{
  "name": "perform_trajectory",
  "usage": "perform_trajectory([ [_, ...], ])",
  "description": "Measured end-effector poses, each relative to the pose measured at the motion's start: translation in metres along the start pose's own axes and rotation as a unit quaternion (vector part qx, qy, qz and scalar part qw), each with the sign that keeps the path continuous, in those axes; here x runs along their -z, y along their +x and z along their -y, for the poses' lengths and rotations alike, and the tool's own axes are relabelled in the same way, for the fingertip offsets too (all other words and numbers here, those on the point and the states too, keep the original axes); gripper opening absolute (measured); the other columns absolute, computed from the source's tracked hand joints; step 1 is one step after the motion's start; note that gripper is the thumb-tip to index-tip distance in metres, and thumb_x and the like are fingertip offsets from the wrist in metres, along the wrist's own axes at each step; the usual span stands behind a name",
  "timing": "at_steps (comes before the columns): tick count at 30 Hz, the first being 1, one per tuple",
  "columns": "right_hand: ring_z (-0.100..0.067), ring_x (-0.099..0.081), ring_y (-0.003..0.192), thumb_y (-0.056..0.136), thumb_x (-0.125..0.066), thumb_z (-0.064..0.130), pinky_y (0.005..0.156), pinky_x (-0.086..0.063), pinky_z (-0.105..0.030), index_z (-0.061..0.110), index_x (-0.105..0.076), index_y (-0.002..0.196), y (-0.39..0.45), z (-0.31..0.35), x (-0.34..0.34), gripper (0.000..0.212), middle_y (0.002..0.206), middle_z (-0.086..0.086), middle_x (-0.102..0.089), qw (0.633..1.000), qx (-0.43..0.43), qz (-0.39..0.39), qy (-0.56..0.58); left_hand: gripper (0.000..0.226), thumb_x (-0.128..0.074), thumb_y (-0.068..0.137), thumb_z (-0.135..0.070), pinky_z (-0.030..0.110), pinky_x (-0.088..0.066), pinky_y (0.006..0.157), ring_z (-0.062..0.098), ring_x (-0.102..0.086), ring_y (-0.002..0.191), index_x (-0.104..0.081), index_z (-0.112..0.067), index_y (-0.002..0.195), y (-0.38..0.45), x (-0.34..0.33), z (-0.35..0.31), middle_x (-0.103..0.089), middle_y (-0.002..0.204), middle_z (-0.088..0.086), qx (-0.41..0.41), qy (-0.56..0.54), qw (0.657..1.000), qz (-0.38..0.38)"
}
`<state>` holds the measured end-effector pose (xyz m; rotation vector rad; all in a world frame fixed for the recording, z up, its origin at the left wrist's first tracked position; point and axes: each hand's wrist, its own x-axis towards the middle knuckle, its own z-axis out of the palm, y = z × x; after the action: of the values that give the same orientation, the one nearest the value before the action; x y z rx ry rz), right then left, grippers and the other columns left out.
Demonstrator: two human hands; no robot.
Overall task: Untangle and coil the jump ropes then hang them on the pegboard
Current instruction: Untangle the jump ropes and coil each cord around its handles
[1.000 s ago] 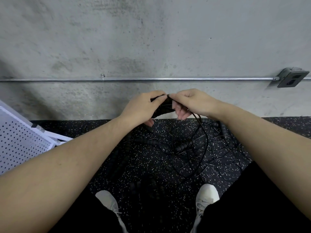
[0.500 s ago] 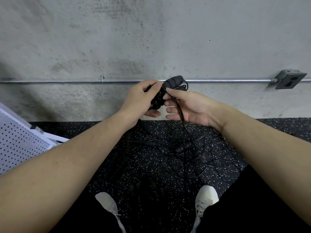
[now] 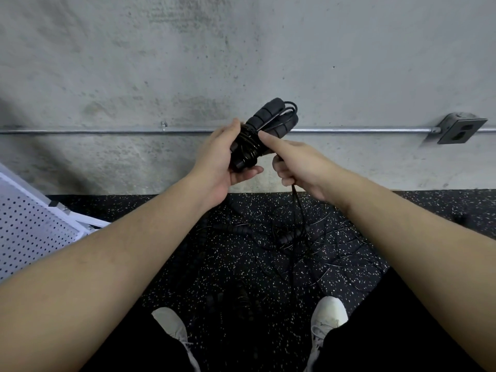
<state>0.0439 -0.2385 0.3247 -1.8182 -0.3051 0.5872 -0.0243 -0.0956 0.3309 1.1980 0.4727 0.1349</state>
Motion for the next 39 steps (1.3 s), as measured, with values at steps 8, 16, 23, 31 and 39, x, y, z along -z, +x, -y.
perform_trajectory([
  [8, -0.007, -0.031, 0.047, 0.090, -0.068, 0.054, 0.046, -0.027, -0.022, 0.015, -0.073, 0.093, -0.003, -0.009, 0.008, 0.039, 0.053, 0.009, -0.038, 1.000, 0.025, -0.011, -0.009, 0.054, -0.049, 0.096, -0.068, 0.038, -0.062, 0.063, 0.030, -0.077, 0.088, -0.071, -0.023, 0.117, 0.000, 0.011, -0.001, -0.077, 0.104, 0.007, 0.065, 0.165, 0.980, 0.095],
  [16, -0.007, -0.037, 0.051, 0.090, -0.064, 0.060, 0.050, -0.033, -0.023, 0.029, -0.075, 0.089, -0.009, -0.008, 0.003, 0.033, 0.053, 0.012, -0.042, 0.999, 0.013, -0.005, -0.039, 0.036, -0.066, 0.095, -0.051, 0.025, -0.050, 0.047, 0.030, -0.072, 0.060, -0.062, -0.019, 0.111, 0.004, 0.007, 0.004, -0.076, 0.083, 0.008, 0.005, 0.148, 0.988, 0.044],
  [23, -0.011, -0.033, 0.059, 0.105, -0.036, 0.055, 0.061, -0.037, -0.029, 0.016, -0.065, 0.086, -0.003, -0.007, -0.003, 0.052, 0.059, 0.009, -0.035, 0.998, 0.005, 0.054, -0.016, 0.048, -0.062, 0.097, -0.048, 0.020, -0.041, 0.040, 0.023, -0.066, 0.051, -0.062, -0.011, 0.127, 0.019, 0.017, -0.010, -0.070, 0.071, 0.002, 0.008, 0.146, 0.989, 0.023],
  [31, -0.015, -0.051, 0.049, 0.106, -0.051, 0.027, 0.054, -0.052, -0.029, 0.018, -0.071, 0.085, -0.007, -0.004, -0.001, 0.030, 0.054, -0.001, -0.052, 0.986, 0.155, 0.059, 0.024, 0.033, -0.058, 0.098, -0.047, 0.018, -0.033, 0.033, 0.017, -0.057, 0.045, -0.068, -0.016, 0.103, 0.014, 0.024, -0.026, -0.066, 0.071, 0.002, 0.030, 0.114, 0.990, 0.071],
  [39, -0.012, -0.037, 0.058, 0.108, -0.041, 0.026, 0.058, -0.042, -0.025, 0.014, -0.064, 0.095, -0.001, -0.012, 0.000, 0.029, 0.062, 0.004, -0.039, 0.980, 0.148, 0.129, 0.034, 0.033, -0.052, 0.100, -0.043, 0.015, -0.028, 0.030, 0.013, -0.051, 0.040, -0.068, -0.014, 0.107, 0.016, 0.030, -0.029, -0.070, 0.090, 0.006, 0.061, 0.066, 0.992, 0.094],
])
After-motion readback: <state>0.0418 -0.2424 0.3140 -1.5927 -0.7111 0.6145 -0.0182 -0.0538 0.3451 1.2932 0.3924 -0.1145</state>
